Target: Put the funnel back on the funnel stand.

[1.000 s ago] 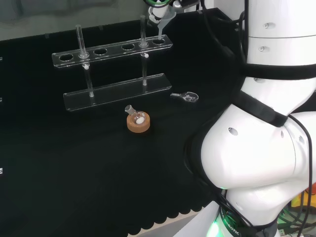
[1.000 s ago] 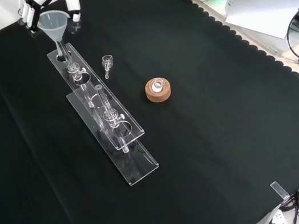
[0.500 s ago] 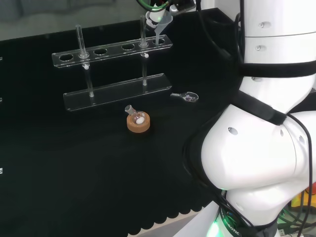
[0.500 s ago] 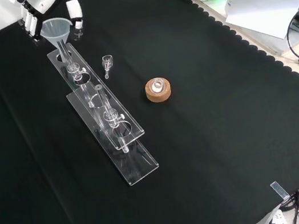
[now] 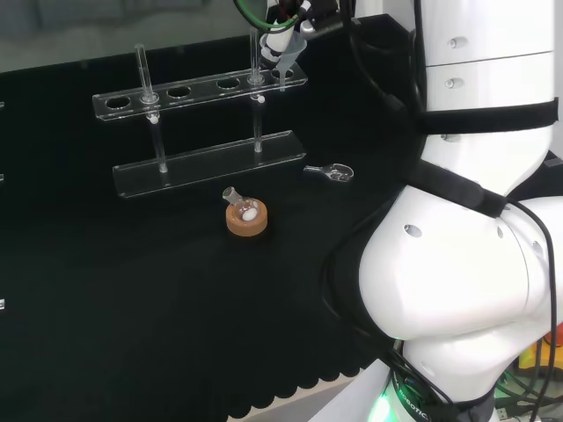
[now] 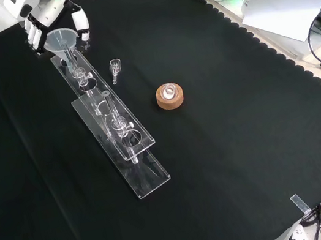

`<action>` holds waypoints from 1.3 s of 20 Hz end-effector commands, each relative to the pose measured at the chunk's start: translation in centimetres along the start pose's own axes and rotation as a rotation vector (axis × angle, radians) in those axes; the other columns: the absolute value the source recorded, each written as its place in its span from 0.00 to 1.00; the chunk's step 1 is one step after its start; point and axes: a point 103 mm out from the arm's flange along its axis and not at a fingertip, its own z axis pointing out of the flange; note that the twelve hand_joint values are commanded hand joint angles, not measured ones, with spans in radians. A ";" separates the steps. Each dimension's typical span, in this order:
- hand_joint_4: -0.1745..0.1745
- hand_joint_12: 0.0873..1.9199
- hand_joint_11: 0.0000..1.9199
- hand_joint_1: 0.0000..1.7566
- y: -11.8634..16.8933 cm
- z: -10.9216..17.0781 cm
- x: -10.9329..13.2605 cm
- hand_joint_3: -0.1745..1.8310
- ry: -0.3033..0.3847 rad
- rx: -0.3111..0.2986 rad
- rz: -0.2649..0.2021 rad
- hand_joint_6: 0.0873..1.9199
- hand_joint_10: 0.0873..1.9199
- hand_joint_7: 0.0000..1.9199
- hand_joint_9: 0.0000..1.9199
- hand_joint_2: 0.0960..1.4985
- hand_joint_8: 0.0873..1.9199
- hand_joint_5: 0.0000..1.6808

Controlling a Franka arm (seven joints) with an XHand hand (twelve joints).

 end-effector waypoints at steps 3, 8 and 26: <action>0.34 0.72 0.15 0.40 0.5 1.1 0.0 0.35 0.005 0.043 -0.004 0.09 0.31 0.04 0.18 0.44 0.27 0.15; 0.38 0.74 0.01 0.37 -0.4 1.0 -0.1 0.32 0.016 0.032 -0.001 0.00 0.17 0.00 0.01 0.43 0.00 0.02; 0.36 0.79 0.00 0.35 -14.9 -1.3 -0.6 0.28 0.054 -0.206 0.085 0.00 0.38 0.04 0.01 0.46 0.00 0.07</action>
